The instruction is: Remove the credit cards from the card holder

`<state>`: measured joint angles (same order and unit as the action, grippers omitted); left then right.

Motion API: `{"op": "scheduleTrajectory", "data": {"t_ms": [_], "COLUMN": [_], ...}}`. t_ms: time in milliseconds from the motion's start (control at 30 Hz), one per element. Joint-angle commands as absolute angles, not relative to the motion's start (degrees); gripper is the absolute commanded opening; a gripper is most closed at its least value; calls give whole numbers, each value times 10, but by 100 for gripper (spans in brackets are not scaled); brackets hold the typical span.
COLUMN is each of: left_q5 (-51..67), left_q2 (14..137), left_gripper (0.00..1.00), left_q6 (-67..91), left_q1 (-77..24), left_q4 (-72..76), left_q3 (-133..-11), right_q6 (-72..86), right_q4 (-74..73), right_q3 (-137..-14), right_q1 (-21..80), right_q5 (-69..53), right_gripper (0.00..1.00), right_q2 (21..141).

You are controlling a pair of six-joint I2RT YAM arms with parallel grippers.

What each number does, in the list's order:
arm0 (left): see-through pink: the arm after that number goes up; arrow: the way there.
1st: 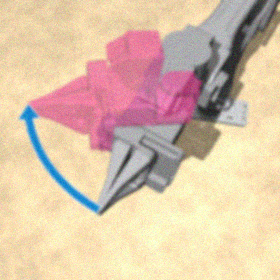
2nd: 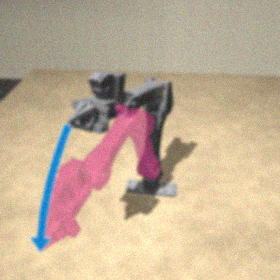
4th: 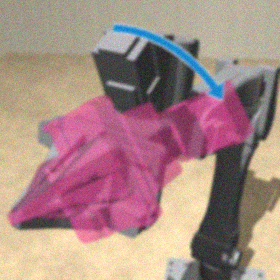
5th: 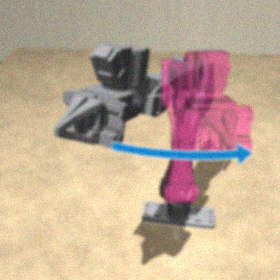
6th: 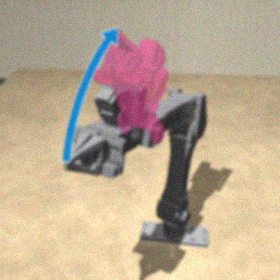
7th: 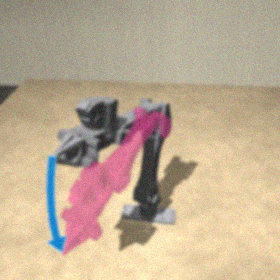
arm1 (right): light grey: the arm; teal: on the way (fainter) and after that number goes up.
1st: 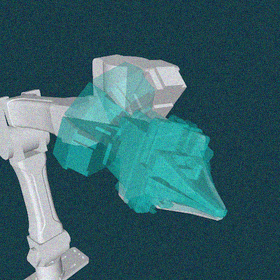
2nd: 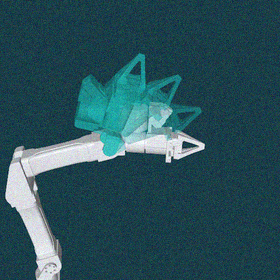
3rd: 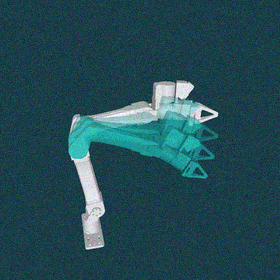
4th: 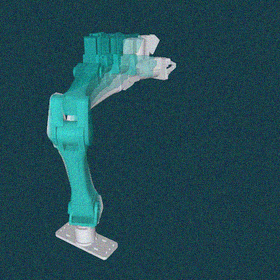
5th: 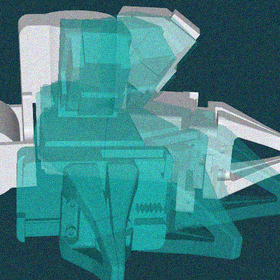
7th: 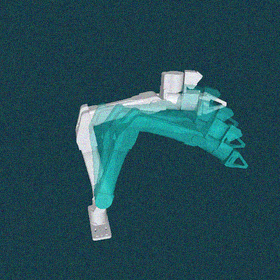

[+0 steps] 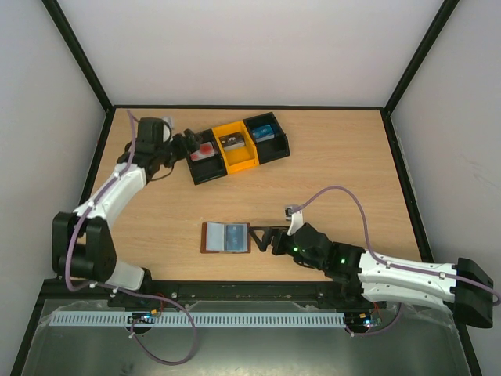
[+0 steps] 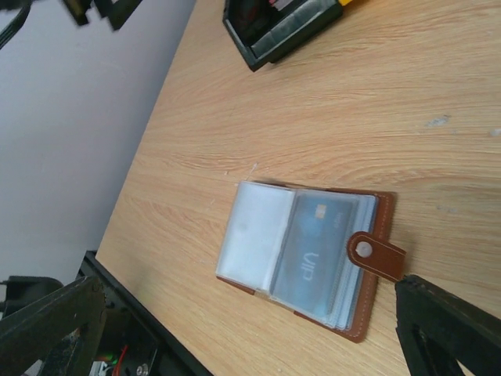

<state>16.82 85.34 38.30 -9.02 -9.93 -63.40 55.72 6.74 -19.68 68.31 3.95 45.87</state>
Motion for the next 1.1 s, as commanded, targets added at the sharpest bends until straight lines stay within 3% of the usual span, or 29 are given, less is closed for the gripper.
{"op": "scheduleTrajectory", "data": {"t_ms": [0, 133, 367, 500, 800, 933, 1067], "left_q5": [226, 268, 321, 337, 351, 354, 351], "left_q2": [782, 716, 586, 539, 494, 504, 525], "left_gripper": [96, 97, 87, 76, 55, 43, 38], "left_q6": [363, 354, 362, 379, 451, 479, 495], "left_q1": [-89, -91, -105, -118, -192, -217, -231], "left_q4": [-119, -123, -121, -119, -42, 7, 43], "left_q3": [-556, -480, -351, -295, -194, -165, -145], "right_q6": [591, 601, 580, 558, 555, 562, 570], "right_q4": [71, 72, 38, 39, 113, 160, 197], "right_q3": [-171, -160, -183, -200, -234, -251, -267], "right_q1": [681, 679, 679, 679, 679, 679, 679], "right_q5": [76, 80, 90, 71, 0, -28, -45], "right_gripper": [98, 98, 99, 86, 38, 29, 26], "right_q2": [443, 432, 458, 504, 639, 701, 754]}}
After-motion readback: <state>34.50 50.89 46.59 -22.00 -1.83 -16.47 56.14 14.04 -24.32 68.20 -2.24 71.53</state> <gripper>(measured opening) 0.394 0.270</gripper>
